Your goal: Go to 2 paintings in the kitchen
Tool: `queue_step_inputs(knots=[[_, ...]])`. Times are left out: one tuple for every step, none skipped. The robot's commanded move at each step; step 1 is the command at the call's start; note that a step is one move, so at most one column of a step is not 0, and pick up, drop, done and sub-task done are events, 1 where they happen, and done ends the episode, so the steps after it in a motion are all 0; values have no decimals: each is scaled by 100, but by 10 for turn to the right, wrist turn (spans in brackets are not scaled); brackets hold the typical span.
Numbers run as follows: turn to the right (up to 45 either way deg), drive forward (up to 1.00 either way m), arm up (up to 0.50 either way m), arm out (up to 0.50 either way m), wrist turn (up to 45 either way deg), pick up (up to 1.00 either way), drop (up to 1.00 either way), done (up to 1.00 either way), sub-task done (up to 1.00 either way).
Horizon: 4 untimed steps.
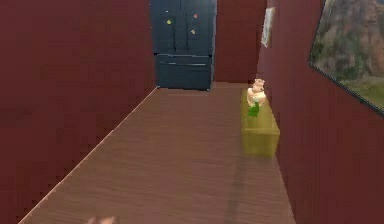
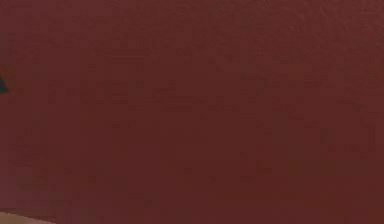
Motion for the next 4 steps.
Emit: queue_step_inputs(knots=[[0,100,0,0,0,0,0,0,0],[0,75,0,0,0,0,0,0,0],[30,0,0,0,0,0,0,0,0],[0,100,0,0,0,0,0,0,0]])
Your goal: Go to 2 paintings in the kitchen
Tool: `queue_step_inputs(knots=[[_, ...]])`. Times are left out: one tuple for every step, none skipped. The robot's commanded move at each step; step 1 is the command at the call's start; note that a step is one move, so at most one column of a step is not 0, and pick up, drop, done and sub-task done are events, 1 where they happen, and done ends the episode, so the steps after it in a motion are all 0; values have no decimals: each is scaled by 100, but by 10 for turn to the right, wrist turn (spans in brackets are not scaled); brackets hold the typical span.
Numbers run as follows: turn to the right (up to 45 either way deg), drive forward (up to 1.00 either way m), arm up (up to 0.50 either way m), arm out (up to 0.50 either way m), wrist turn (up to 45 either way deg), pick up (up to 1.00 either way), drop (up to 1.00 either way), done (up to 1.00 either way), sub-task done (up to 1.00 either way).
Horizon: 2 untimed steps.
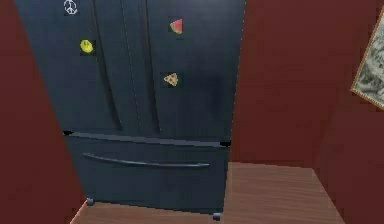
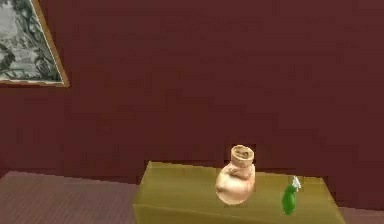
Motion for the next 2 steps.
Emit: queue_step_inputs(knots=[[0,5,0,0,0,0,0,0,0],[450,0,0,0,0,0,0,0,0]])
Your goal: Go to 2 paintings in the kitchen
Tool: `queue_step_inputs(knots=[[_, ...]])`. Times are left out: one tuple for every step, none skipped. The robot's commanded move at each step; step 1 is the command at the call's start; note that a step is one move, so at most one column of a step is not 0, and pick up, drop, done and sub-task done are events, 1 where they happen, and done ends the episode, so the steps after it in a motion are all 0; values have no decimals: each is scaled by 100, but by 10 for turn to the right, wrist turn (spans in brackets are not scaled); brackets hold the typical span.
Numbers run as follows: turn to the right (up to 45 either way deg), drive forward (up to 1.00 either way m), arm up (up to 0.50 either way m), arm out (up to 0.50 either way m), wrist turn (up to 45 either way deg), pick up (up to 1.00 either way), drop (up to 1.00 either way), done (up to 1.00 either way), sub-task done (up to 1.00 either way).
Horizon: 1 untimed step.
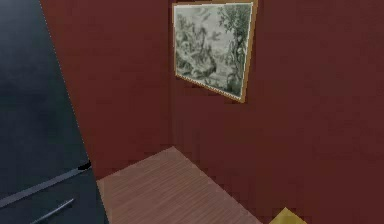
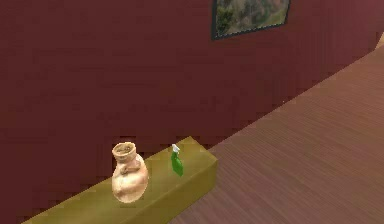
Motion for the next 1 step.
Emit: queue_step_inputs(knots=[[0,0,0,0,0,0,0,100,0]])
